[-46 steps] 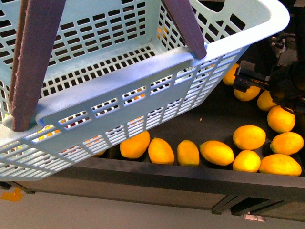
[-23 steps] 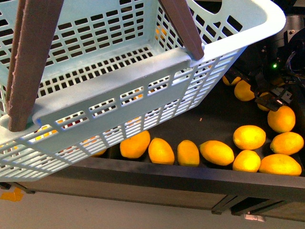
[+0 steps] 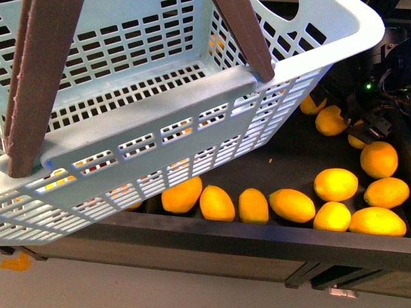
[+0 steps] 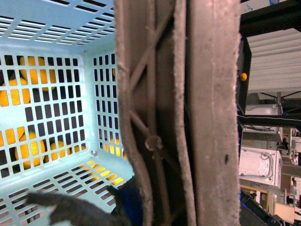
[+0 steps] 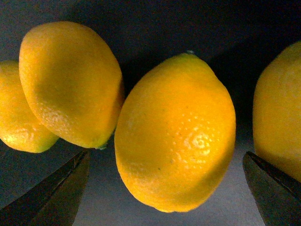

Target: Pick lemon and mango into basket

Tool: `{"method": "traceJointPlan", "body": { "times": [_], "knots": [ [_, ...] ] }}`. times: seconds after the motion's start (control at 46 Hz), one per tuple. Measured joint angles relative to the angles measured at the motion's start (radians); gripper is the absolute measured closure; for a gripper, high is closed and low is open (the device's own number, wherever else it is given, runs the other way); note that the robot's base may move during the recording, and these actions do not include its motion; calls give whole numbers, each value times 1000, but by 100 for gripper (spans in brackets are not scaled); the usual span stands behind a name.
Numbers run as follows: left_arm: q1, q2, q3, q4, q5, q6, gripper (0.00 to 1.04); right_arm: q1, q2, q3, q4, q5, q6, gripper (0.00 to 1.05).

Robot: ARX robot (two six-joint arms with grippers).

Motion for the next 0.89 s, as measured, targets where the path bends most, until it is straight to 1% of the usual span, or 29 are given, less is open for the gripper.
{"method": "traceJointPlan", "body": {
  "times": [0.37, 0.543, 0.652, 0.696, 0.761, 0.891],
  "knots": [
    [0, 0, 0, 0, 0, 0, 91, -5, 93, 150, -63, 4, 3, 9],
    [0, 0, 0, 0, 0, 0, 91, -7, 119, 189, -81, 13, 3, 9],
    [0, 0, 0, 0, 0, 0, 91, -11, 130, 201, -90, 16, 7, 20],
    [0, 0, 0, 0, 0, 0, 91, -12, 134, 201, -91, 16, 10, 27],
    [0, 0, 0, 0, 0, 0, 91, -14, 136, 201, -90, 14, 12, 34],
    [0, 0, 0, 0, 0, 0, 91, -18, 135, 185, -72, 13, 12, 38]
  ]
}}
